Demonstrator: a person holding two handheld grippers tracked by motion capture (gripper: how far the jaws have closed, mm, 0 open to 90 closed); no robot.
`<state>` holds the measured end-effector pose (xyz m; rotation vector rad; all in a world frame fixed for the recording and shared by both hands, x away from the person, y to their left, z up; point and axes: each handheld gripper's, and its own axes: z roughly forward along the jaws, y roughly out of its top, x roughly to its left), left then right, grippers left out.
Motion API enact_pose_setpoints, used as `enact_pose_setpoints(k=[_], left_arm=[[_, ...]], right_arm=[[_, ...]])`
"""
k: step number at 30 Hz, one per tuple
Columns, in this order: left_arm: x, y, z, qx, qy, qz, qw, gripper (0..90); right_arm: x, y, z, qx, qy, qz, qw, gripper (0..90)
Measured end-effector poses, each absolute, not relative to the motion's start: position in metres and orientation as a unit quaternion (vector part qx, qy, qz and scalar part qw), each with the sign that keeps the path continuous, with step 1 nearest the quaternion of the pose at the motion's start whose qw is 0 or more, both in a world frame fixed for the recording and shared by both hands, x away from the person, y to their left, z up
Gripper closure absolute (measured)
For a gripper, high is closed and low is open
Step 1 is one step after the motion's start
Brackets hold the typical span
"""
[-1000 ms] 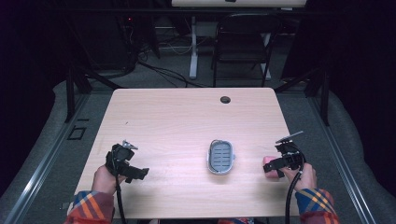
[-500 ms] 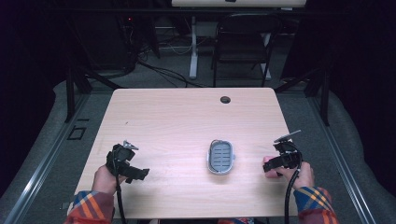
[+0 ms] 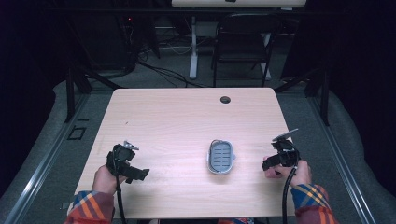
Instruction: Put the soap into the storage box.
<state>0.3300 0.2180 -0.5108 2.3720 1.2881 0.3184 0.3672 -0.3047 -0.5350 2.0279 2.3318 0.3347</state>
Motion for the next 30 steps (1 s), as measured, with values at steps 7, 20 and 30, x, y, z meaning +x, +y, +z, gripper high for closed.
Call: enact_pose_setpoints(k=[7, 20, 30], left_arm=[[0.3299, 0.2178, -0.5108, 0.853, 0.464, 0.114, 0.210, 0.2], [0.3298, 0.2172, -0.5114, 0.853, 0.464, 0.113, 0.211, 0.3], [0.3297, 0.2171, -0.5114, 0.853, 0.463, 0.113, 0.212, 0.3]], right_arm=[[0.3697, -0.3044, -0.5365, 0.653, 0.751, 0.098, 0.016, 23.3], [0.3729, -0.3021, -0.5410, 0.656, 0.749, 0.093, 0.012, 26.2], [0.3735, -0.3034, -0.5441, 0.659, 0.747, 0.089, 0.002, 30.9]])
